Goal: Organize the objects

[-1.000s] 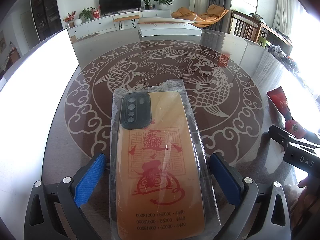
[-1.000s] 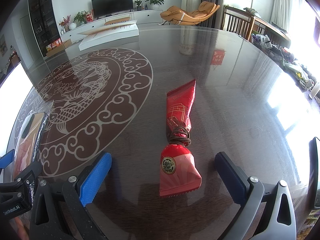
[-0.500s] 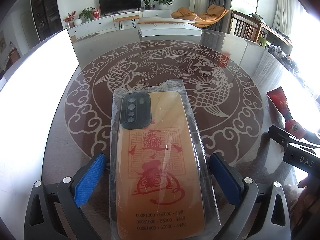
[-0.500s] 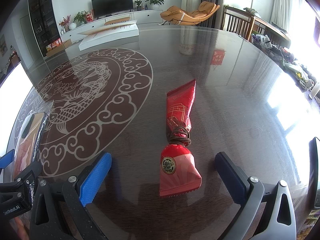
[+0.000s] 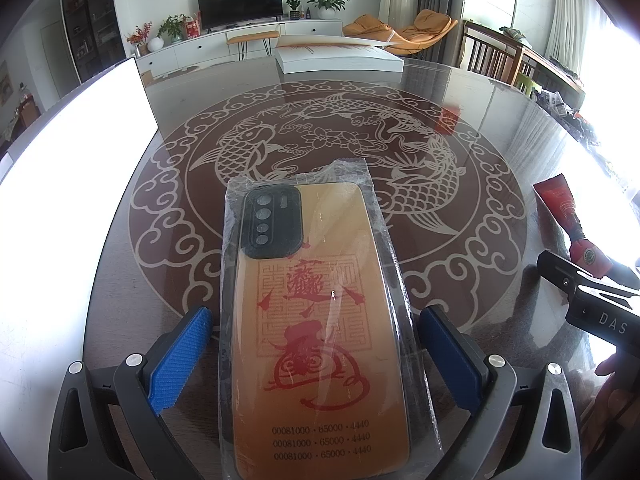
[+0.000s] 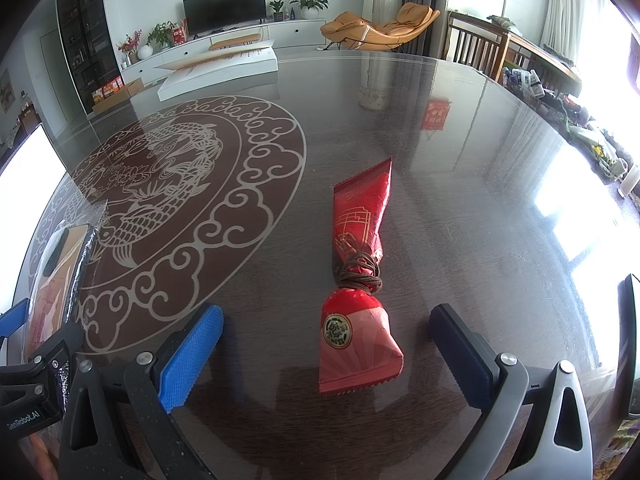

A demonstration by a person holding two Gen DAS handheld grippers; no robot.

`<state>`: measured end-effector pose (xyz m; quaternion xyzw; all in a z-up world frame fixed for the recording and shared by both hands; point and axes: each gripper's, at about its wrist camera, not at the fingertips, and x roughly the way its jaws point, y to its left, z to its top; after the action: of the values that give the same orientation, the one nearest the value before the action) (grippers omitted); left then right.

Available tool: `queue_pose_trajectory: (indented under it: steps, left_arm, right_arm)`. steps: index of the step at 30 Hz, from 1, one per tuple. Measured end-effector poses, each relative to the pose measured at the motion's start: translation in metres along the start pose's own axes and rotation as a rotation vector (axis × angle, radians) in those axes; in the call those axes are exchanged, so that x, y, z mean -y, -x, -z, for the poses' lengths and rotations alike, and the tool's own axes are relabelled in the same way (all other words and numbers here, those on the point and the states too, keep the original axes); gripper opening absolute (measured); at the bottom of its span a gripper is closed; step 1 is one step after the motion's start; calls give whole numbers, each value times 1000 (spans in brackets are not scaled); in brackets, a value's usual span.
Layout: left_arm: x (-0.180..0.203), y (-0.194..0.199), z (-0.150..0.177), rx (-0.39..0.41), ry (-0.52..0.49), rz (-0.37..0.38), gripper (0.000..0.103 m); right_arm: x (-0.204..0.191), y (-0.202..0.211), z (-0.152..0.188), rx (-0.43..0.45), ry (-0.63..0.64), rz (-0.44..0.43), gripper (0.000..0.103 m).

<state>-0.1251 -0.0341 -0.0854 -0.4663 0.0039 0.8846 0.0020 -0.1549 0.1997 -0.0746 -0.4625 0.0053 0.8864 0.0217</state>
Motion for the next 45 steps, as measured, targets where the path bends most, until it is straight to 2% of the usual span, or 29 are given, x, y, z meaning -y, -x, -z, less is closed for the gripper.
queue_pose_trajectory:
  steps: [18, 20, 22, 23, 24, 26, 28, 31, 32, 33, 34, 35, 37, 41, 45]
  left_arm:
    - [0, 2, -1, -6, -1, 3, 103]
    - [0, 2, -3, -26, -12, 12, 103]
    - [0, 2, -4, -48, -36, 27, 103]
    - [0, 2, -4, -59, -48, 35, 103]
    - [0, 2, -3, -68, -58, 41, 103]
    - [0, 2, -4, -82, -66, 45, 103]
    - [1, 2, -4, -96, -63, 42, 103]
    - [0, 3, -4, -93, -64, 40, 102]
    - [-1, 7, -2, -61, -64, 42, 86]
    - [-2, 10, -1, -32, -71, 43, 77]
    - [-4, 11, 0, -22, -70, 53, 77]
    - [-6, 11, 1, -14, -66, 55, 76]
    - [-14, 16, 2, -6, -28, 74, 76]
    - [-21, 48, 7, 50, 23, 134, 76]
    - [-33, 102, 5, 109, 63, 235, 76]
  right_arm:
    - [1, 1, 0, 2, -5, -11, 103]
    - [16, 7, 1, 21, -77, -93, 103]
    - [46, 16, 3, 52, -259, -248, 103]
    - [60, 18, 5, 67, -337, -298, 103]
    - [69, 19, 6, 65, -380, -298, 103]
    - [68, 20, 2, 27, -341, -249, 103]
    - [52, 24, -4, 4, -232, -229, 103]
    - [21, 17, -17, -51, -68, -129, 103]
    - [14, 7, -21, -98, -42, -97, 102]
    - [10, -1, -24, -139, -32, -73, 97]
    - [6, -7, -26, -166, -22, -58, 77]
    - [1, -5, -27, -147, 14, 2, 52]
    - [-2, 1, -29, -152, 7, -12, 24]
    - [2, 31, -21, -133, -40, -113, 24]
    - [-10, 75, -23, -85, -43, -218, 24]
